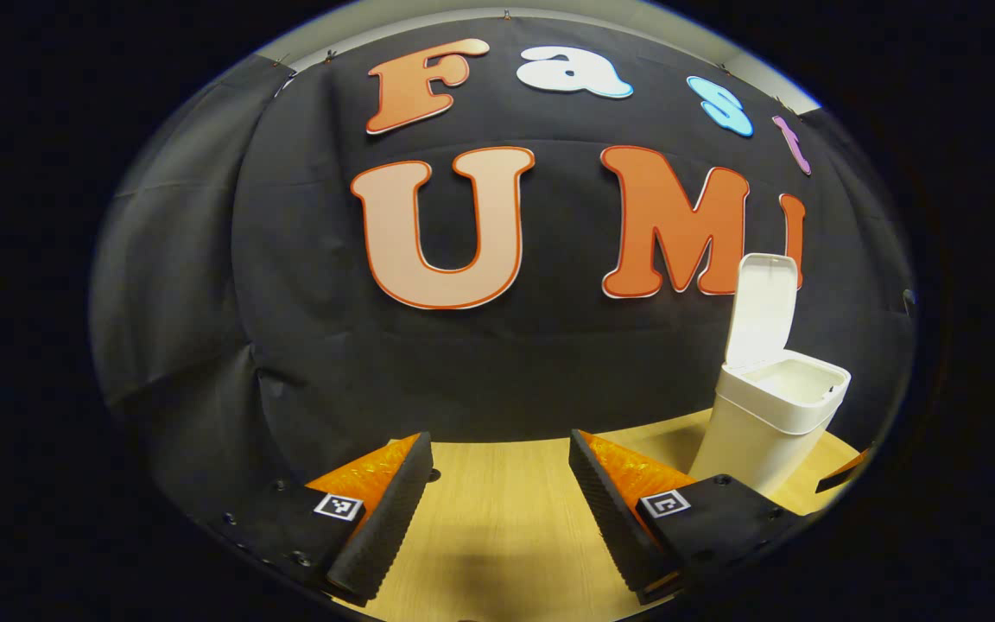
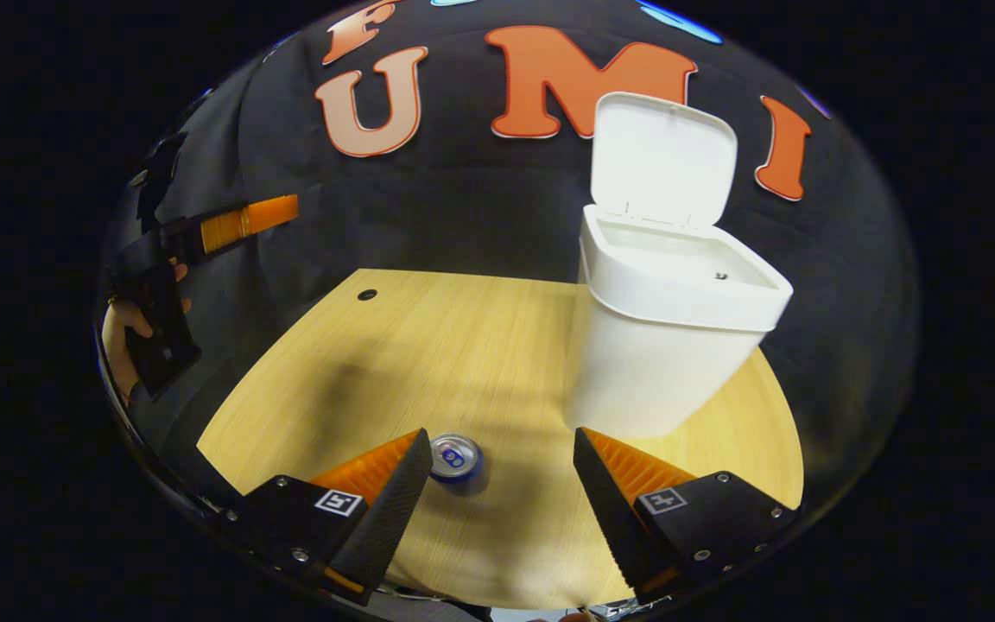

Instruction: Press the lid of the desktop garbage bin to open it, pick up the crumpled paper on the desktop and throw it into the bin, then pick up the pop can on the desktop and drop it into the bin, and finally close the garbage bin lid.

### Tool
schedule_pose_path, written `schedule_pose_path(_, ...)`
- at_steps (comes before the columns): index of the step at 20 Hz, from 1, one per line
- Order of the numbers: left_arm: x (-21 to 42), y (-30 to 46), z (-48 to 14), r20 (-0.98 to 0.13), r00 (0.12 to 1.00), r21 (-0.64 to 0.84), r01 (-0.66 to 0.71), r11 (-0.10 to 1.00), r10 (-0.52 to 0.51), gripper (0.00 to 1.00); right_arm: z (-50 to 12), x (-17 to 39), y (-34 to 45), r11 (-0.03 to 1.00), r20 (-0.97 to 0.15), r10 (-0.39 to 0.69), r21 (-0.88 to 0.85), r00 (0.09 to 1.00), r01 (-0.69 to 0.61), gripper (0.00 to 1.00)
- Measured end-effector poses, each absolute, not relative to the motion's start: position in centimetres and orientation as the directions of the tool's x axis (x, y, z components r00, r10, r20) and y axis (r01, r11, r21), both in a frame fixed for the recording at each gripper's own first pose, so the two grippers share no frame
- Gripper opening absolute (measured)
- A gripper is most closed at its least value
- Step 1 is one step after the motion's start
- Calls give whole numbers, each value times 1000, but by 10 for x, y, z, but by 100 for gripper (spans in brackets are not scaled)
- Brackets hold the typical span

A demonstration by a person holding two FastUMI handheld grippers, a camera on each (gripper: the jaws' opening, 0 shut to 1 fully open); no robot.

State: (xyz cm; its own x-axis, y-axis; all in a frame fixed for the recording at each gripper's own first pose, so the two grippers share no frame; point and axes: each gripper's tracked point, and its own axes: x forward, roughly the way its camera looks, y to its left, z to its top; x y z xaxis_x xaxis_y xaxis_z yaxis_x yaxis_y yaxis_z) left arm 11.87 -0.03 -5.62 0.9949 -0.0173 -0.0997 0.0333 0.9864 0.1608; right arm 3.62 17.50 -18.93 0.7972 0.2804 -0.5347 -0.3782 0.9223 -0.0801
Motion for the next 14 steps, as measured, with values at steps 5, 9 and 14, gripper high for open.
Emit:
schedule_pose_path(5, 129, 23, -62, -100, 995, 174, 20, 984, -3, 100, -220, 49, 210, 906, -598, 285, -87, 749, -414, 100)
schedule_pose_path(9, 136, 31, -70, -114, 993, 171, 23, 985, -3, 100, -254, 55, 216, 900, -664, 264, -90, 700, -425, 100)
schedule_pose_path(14, 138, 40, -79, -120, 993, 184, 36, 982, -14, 100, -294, 61, 210, 898, -720, 212, -124, 661, -423, 100)
